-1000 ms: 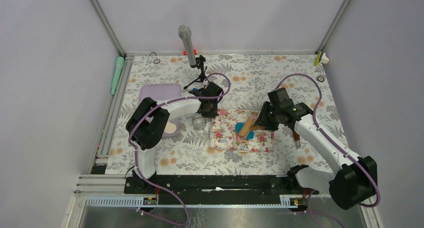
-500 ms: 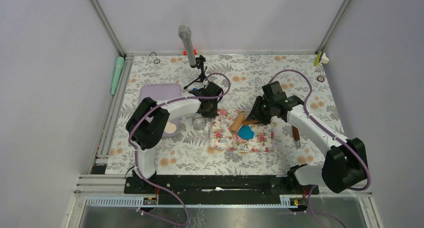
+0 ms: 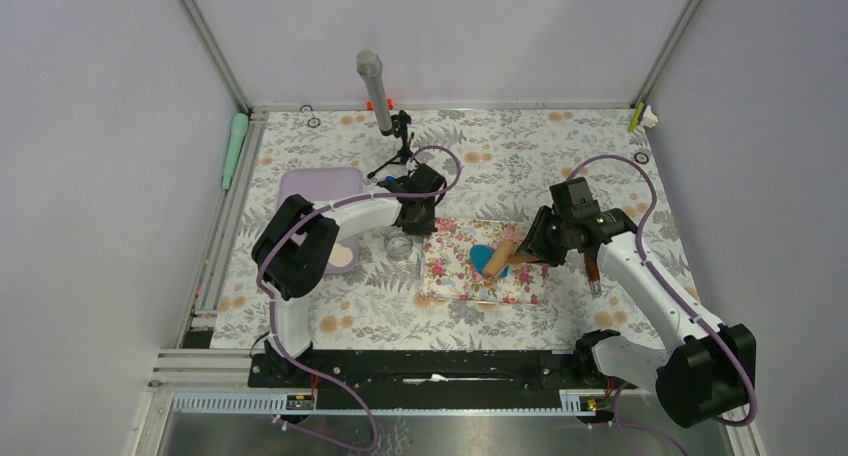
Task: Roll out the dumpling wrappers from the dough
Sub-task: Flatten out the dough on the work surface.
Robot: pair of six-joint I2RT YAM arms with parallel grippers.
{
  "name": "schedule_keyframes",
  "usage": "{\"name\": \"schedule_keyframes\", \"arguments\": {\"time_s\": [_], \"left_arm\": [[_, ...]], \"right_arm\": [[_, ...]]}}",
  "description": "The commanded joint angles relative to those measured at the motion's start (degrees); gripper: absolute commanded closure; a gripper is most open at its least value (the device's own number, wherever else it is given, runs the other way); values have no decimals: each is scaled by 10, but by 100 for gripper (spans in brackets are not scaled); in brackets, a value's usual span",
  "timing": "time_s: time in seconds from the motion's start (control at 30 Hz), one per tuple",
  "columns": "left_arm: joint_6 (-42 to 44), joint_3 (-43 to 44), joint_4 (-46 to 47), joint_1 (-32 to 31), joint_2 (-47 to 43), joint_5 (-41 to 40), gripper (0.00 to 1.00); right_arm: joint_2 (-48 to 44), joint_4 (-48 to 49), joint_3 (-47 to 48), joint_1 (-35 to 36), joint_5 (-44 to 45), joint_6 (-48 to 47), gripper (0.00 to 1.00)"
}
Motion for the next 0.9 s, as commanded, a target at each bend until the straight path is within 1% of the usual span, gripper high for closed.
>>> {"name": "schedule_keyframes", "arguments": {"time_s": [0.0, 0.17, 0.23, 0.4, 0.57, 0.67, 0.77, 0.87], "left_arm": [[13, 0, -27, 1, -19, 2, 100], [16, 0, -30, 1, -22, 3, 100], [16, -2, -31, 1, -25, 1, 100], [17, -1, -33, 1, -26, 0, 100], [20, 3, -36, 1, -28, -1, 100], [20, 4, -37, 1, -30, -3, 100], [22, 5, -37, 1, -30, -3, 100], [22, 6, -39, 1, -30, -1, 100]], "right_arm": [[58, -76, -20, 0, 49, -20, 100], [146, -17, -1, 19, 26, -19, 100], [159, -9, 4, 19, 30, -20, 100], [137, -36, -9, 18, 64, -24, 100], [45, -111, -27, 14, 103, -17, 100], [19, -145, -22, 5, 112, -18, 100], [33, -119, -30, 4, 95, -16, 100], [80, -65, -34, 5, 71, -13, 100]]}}
